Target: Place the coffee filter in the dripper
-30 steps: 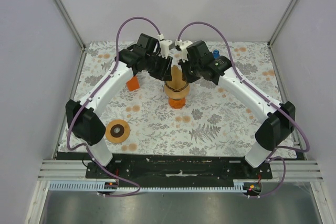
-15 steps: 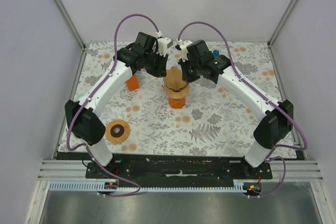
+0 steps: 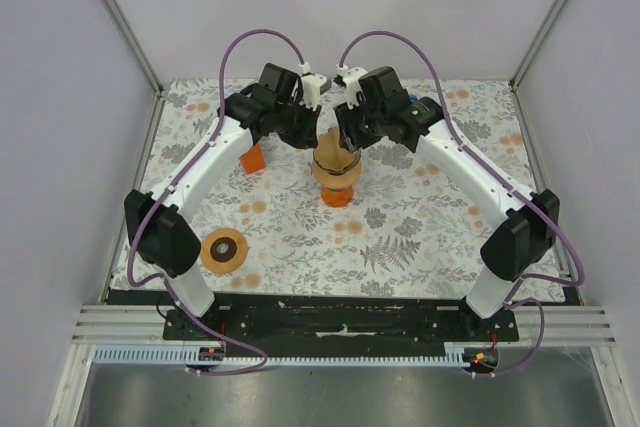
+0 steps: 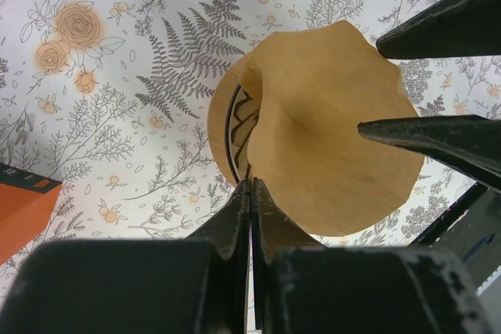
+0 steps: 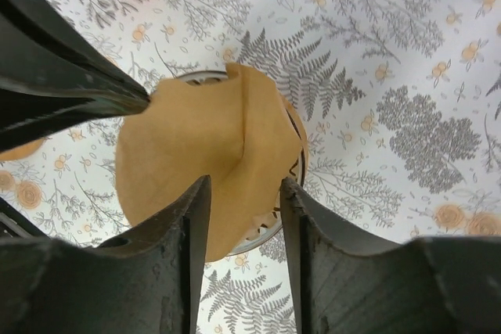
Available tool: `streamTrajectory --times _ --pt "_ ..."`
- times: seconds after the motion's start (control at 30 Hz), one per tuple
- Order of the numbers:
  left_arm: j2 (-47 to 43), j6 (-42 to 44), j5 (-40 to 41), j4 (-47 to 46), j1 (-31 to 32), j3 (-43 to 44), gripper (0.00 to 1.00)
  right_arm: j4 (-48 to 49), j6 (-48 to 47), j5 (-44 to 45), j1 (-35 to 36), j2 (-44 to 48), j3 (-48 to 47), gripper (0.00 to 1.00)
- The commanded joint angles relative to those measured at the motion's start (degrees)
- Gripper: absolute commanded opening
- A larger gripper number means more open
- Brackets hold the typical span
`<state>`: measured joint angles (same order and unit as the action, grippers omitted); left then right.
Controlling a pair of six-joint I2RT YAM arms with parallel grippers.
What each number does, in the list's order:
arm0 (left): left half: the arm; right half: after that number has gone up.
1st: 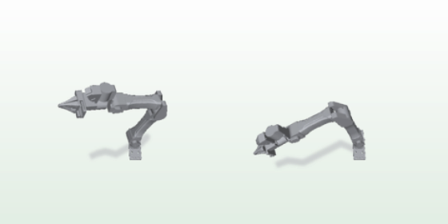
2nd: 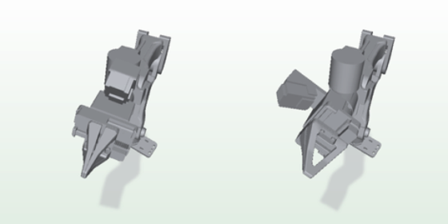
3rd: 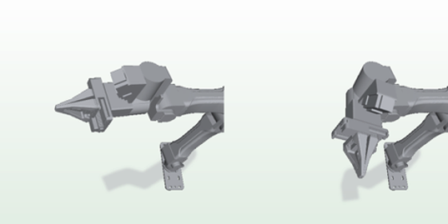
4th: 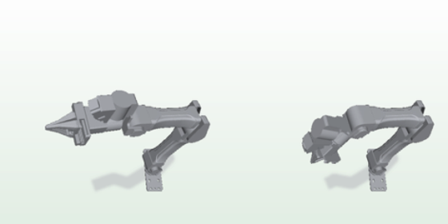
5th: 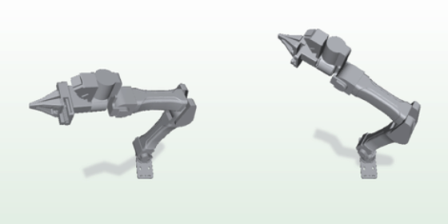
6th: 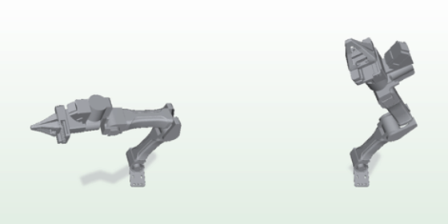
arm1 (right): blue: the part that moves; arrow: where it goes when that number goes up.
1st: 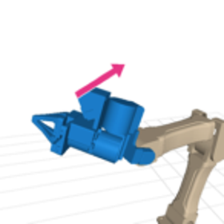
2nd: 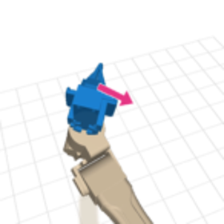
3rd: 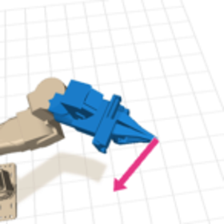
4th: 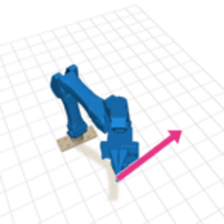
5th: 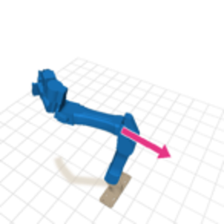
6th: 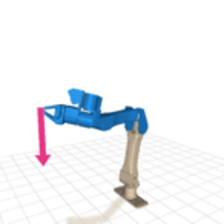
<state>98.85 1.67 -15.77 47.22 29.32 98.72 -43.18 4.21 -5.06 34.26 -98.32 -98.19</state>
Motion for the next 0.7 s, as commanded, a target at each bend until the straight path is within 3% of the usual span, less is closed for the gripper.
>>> streamTrajectory --times 0.0,0.2,0.37,0.5,0.6,0.67 --pt "-0.1 0.6 -2.2 -2.3 0.0 -0.3 0.02 0.6 -2.6 -1.7 0.0 2.4 -4.6 0.49" --pt "-0.1 0.6 -2.1 -2.4 0.0 -0.5 0.02 1.3 -1.8 -1.4 0.5 3.3 -4.6 0.48" --pt "0.0 0.3 -1.9 -2.7 -0.1 -0.5 0.02 4.9 -0.4 -7.2 1.2 2.3 0.1 0.2" --pt "-0.1 -0.6 -2.3 -2.7 0.0 -0.3 0.02 1.6 1.2 -8.4 1.3 -3.2 -2.4 0.02" --pt "-0.9 -1.1 -2.6 -2.9 -0.1 -0.3 0.02 -0.9 1.9 -7.2 1.4 -6.5 -4.6 0.0" --pt "-1.6 -1.1 -2.7 -3.0 -0.1 -0.2 0.07 -1.6 2.0 -5.5 1.5 -7.8 -5.1 0.0"
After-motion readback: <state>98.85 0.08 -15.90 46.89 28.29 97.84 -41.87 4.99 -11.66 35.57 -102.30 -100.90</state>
